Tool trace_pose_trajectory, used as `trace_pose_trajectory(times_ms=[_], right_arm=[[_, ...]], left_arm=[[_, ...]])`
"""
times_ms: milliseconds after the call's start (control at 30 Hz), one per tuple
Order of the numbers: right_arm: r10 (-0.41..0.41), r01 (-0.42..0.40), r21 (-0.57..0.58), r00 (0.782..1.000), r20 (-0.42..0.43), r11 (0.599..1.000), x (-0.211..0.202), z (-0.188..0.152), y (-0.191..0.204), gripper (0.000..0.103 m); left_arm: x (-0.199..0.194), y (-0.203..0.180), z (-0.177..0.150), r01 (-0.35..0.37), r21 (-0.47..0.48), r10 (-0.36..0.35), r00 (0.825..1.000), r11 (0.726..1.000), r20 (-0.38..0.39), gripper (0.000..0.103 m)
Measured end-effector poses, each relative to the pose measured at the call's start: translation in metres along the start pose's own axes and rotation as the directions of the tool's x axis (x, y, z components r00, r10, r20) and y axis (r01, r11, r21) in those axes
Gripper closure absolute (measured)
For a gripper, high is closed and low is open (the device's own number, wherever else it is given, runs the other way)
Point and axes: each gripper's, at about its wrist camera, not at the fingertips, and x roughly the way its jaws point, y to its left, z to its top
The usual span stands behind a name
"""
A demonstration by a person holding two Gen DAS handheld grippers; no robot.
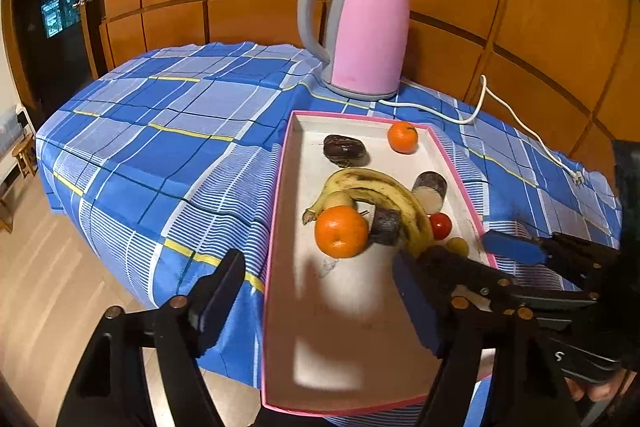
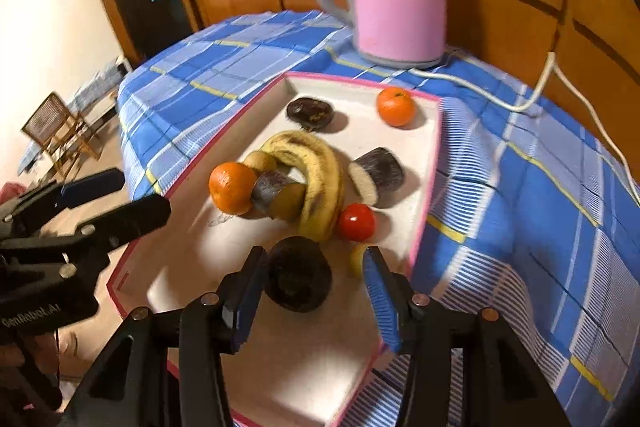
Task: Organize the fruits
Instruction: 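Carry the dark round fruit over the tray with the right tool and lower it, then open the right tool to release the dark round fruit in the tray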
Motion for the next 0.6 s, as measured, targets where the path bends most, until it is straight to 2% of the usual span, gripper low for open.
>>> trace_pose_trajectory(times_ms=[133, 267, 400, 500, 600], right_arm=[[-0.083, 0.081, 0.040, 0.995, 0.056, 0.996, -0.017, -0.005, -0.003, 0.053], [-0.197, 0.186, 0.104, 0.975, 0.101, 0.977, -0.034, -0.011, -0.006, 0.047], [-0.284, 0.264, 0.175, 0.954, 0.101, 0.949, -0.043, -0.018, -0.011, 0.046], [-0.333, 0.309, 0.203, 0.938, 0.098, 0.929, -0.046, -0.025, -0.013, 0.046], [-0.354, 0.327, 0.226, 0.931, 0.089, 0.918, -0.049, -0.032, -0.017, 0.046]], left_arm=[[-0.006, -0.008, -0.002, -0.006, 0.016, 0.005, 1.000, 1.000, 0.018, 0.014], [-0.014, -0.017, -0.006, 0.002, 0.030, -0.003, 0.999, 1.000, 0.036, 0.008], [-0.024, -0.024, -0.012, 0.007, 0.037, -0.009, 0.998, 0.999, 0.059, 0.000], [-0.027, -0.026, -0.016, 0.002, 0.036, -0.004, 0.998, 0.999, 0.061, 0.000], [-0.027, -0.025, -0.018, 0.005, 0.020, -0.006, 0.999, 1.000, 0.052, 0.000]])
